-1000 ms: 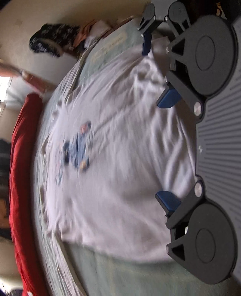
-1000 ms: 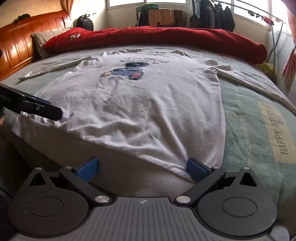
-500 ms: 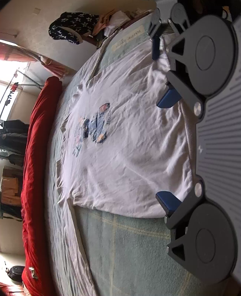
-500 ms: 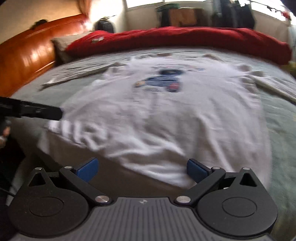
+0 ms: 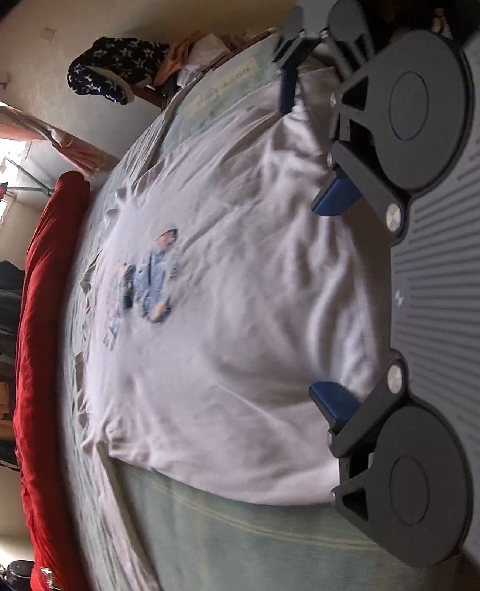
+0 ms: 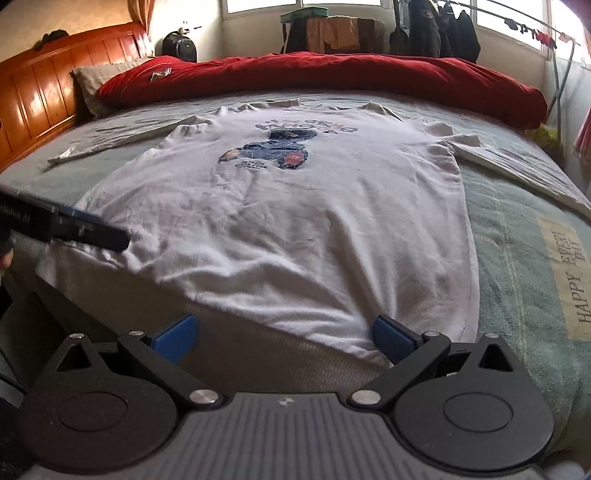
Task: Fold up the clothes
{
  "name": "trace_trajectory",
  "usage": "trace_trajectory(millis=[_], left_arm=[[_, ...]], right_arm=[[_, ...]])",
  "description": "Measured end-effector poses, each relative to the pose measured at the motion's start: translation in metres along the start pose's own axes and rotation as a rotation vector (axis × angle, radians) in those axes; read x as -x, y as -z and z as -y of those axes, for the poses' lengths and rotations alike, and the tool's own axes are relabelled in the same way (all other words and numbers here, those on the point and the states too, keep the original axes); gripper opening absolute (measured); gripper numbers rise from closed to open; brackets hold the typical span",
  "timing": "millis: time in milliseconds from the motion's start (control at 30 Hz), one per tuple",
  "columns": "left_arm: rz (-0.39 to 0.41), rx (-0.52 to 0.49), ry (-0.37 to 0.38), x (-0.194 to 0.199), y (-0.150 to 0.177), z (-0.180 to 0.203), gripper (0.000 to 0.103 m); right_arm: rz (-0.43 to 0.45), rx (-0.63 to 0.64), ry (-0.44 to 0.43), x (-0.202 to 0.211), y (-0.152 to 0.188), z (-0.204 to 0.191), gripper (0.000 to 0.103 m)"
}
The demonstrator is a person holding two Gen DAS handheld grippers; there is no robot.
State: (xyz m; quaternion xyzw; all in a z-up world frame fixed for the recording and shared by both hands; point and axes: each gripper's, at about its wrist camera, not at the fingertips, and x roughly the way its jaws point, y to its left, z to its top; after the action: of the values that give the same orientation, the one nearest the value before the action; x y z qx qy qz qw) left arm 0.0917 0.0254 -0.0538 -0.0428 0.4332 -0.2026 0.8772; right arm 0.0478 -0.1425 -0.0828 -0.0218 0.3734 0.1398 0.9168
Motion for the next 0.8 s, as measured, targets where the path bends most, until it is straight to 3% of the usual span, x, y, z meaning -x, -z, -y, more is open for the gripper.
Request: trace_trajectory(millis=[267, 400, 500, 800], left_arm=[[0.074, -0.002, -0.039, 0.016, -0.025, -0.011, 0.096], [-0.019, 0.046, -0.069, -0.004, -0.023, -0.019, 0.096], [-0.019, 0.021, -0.045, 0.005, -0.024, -0.026, 0.096], [0.172, -0.052, -0.277, 0.039, -0.106, -0.108, 0.097]], right_arm=[[-0.005, 0.025, 0.019, -0.001, 0.001, -0.005, 0.103], [-0.017, 0.016, 0.025, 0.004, 0.0, -0.005, 0.103], [-0.015, 0.004, 0.011, 0.012, -0.007, -0.008, 0.103], [0.016, 0.088, 0.047, 0.002, -0.06, -0.026, 0.103]])
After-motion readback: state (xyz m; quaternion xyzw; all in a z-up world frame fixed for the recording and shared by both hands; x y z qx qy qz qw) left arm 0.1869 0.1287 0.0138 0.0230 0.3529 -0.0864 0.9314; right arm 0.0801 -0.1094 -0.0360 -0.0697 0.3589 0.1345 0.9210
